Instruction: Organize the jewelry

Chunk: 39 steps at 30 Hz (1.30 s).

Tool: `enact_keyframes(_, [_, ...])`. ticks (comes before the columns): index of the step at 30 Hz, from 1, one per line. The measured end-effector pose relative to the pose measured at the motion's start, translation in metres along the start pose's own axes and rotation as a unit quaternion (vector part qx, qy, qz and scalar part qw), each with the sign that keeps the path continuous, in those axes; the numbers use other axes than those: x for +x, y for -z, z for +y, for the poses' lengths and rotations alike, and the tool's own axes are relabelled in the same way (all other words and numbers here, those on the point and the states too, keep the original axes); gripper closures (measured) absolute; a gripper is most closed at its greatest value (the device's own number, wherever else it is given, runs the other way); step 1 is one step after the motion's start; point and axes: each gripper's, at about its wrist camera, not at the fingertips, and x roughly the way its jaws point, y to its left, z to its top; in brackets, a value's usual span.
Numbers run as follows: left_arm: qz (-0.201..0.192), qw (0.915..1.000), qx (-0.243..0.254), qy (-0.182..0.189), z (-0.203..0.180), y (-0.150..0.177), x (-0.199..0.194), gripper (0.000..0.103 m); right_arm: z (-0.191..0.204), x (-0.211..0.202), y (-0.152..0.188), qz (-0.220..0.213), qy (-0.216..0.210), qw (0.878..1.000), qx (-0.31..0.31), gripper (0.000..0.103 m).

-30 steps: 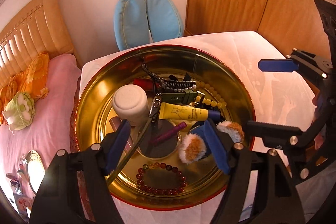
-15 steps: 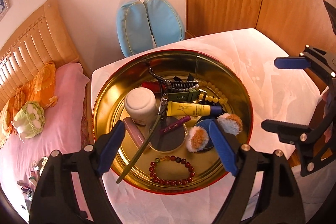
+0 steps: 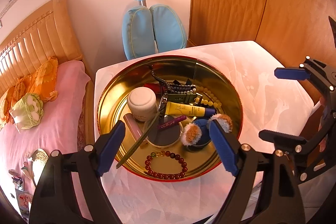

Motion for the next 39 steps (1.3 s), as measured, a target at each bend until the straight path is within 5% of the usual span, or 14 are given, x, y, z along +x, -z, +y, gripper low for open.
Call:
enact_keyframes(13, [-0.063, 0.9974, -0.034, 0.007, 0.021, 0.004, -0.025, 0.016, 0.015, -0.001, -0.003, -0.006, 0.004, 1.000, 0.001, 0.005])
enact_keyframes(17, [-0.085, 0.9955, -0.033, -0.026, 0.023, 0.004, -0.027, 0.016, 0.019, 0.000, -0.006, -0.004, 0.011, 1.000, 0.002, 0.005])
enact_keyframes(19, [-0.078, 0.9955, -0.029, -0.046, 0.023, 0.004, -0.022, 0.016, 0.021, 0.001, -0.007, -0.003, 0.016, 1.000, 0.004, 0.005])
enact_keyframes(26, [-0.007, 0.9998, 0.006, -0.017, 0.026, -0.001, 0.001, 0.016, 0.026, 0.006, -0.013, 0.002, 0.028, 0.999, 0.017, 0.005])
enact_keyframes(39, [0.016, 0.9984, 0.046, -0.029, 0.021, 0.004, 0.006, 0.016, 0.038, 0.018, -0.020, 0.013, 0.024, 0.999, 0.018, 0.005])
